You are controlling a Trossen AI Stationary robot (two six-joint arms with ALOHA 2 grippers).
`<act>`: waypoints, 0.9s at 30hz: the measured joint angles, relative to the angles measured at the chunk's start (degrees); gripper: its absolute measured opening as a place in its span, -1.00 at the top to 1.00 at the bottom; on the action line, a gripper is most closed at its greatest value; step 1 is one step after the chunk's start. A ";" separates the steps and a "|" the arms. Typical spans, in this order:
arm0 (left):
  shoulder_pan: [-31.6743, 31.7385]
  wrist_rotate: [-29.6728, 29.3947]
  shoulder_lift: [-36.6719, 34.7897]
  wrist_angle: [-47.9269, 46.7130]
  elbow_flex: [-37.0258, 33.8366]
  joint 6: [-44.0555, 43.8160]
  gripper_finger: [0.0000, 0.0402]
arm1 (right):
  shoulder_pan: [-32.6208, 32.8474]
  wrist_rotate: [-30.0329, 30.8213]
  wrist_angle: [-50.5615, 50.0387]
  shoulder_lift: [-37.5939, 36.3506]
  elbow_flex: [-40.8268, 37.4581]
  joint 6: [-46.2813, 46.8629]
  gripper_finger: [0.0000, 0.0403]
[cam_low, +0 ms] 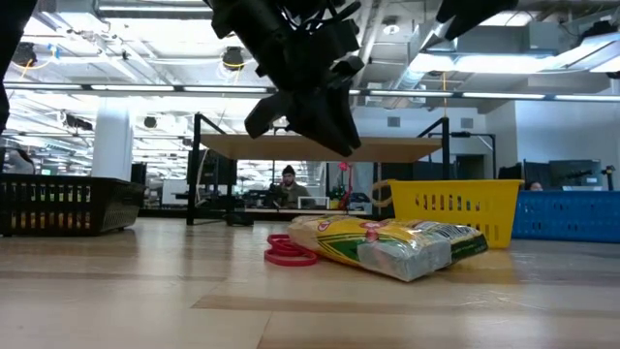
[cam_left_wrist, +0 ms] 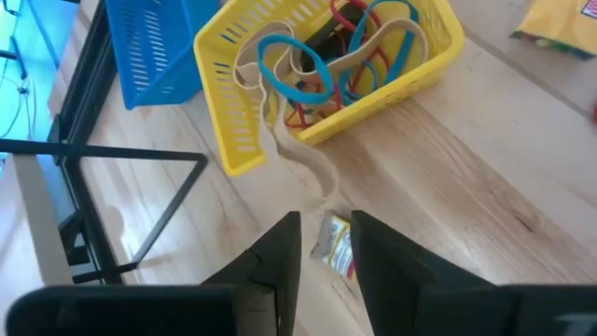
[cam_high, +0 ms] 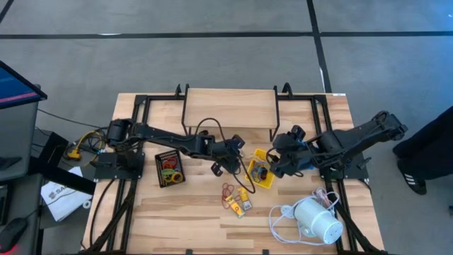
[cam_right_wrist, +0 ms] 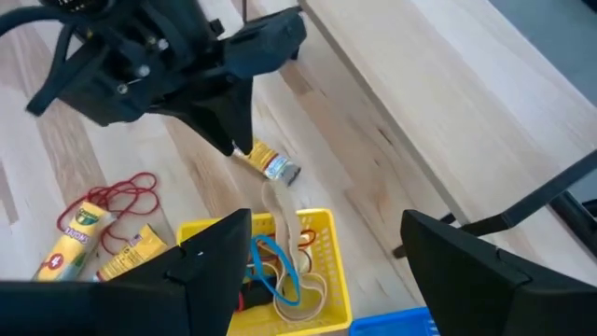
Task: Pick & Place Office Desk Supplies
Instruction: Put the yellow crayon box into the blue bin
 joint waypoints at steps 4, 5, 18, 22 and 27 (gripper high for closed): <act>0.14 -0.02 0.00 0.08 -0.16 -1.34 0.55 | 0.34 0.03 -0.01 0.10 0.00 0.28 -0.36; 0.25 -0.02 0.00 0.05 -0.27 -1.44 0.55 | 0.34 0.03 -0.01 0.10 0.00 0.31 -0.36; 0.44 -0.07 0.00 -0.36 -0.33 -1.65 0.55 | 0.32 0.03 -0.03 0.10 0.00 0.42 -0.36; 0.44 -0.07 0.00 -0.36 -0.33 -1.66 0.55 | 0.32 0.04 -0.03 0.10 0.00 0.42 -0.36; 0.44 -0.07 0.00 -0.42 -0.33 -1.66 0.55 | 0.32 0.03 -0.03 0.10 0.00 0.42 -0.36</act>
